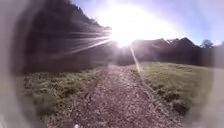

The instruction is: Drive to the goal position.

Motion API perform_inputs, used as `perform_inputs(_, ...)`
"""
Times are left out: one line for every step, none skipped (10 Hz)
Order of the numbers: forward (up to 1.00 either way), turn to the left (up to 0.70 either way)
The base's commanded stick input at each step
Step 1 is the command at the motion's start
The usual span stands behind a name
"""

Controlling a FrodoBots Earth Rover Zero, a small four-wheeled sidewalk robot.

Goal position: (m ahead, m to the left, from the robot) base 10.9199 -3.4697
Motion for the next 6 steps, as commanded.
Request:
perform_inputs(0.85, -0.24)
perform_inputs(0.85, -0.34)
perform_inputs(0.85, -0.34)
perform_inputs(0.85, -0.34)
perform_inputs(0.85, -0.34)
perform_inputs(0.85, -0.34)
